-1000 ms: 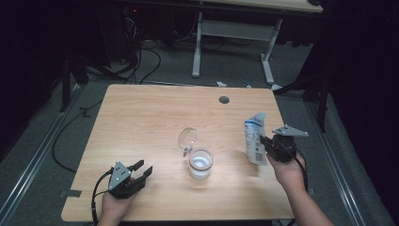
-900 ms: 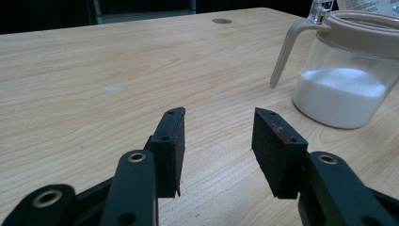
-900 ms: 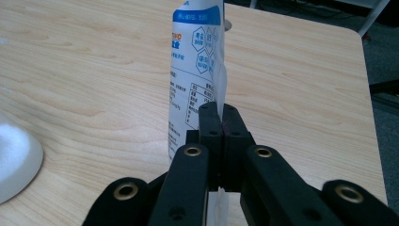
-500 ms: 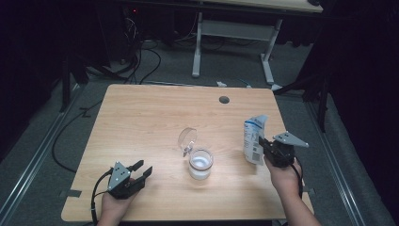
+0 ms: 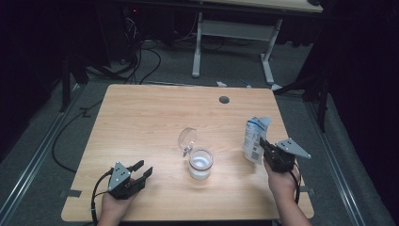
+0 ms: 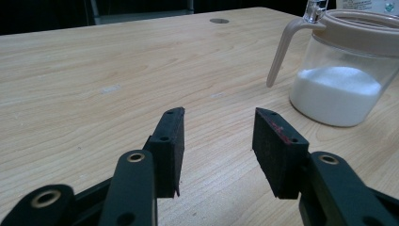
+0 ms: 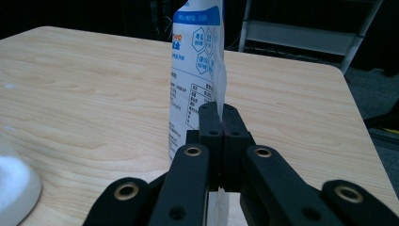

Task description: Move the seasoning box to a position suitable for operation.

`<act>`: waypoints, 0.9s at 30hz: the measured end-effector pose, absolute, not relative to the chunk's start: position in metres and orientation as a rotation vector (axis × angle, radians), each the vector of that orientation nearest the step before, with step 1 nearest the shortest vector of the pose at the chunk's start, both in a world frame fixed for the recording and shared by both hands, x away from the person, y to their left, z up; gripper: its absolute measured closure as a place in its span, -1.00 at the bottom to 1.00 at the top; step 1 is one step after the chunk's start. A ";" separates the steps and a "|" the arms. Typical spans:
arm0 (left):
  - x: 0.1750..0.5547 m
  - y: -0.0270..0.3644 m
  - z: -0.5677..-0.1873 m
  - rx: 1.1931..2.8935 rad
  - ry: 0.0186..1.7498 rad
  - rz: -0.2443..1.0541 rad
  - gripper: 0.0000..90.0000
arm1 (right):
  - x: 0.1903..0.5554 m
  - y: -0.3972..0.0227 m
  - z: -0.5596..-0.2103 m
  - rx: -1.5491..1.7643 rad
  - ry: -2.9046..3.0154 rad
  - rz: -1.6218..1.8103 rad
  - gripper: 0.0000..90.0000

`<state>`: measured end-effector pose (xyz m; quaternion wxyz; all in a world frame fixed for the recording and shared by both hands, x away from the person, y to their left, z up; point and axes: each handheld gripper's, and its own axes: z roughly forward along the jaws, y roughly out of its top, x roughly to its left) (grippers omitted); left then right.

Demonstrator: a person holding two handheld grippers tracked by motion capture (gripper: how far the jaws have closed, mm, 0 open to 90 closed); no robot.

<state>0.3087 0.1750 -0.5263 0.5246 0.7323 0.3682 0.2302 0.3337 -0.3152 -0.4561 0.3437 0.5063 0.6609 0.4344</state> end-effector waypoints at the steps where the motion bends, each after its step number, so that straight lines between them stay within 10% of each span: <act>1: 0.309 0.175 -0.526 1.752 0.881 0.551 0.21 | 0.333 -0.315 -0.457 1.318 1.709 1.132 1.00; 27: 0.308 0.175 -0.526 1.749 0.876 0.545 0.21 | 0.333 -0.319 -0.476 1.303 1.623 1.170 0.99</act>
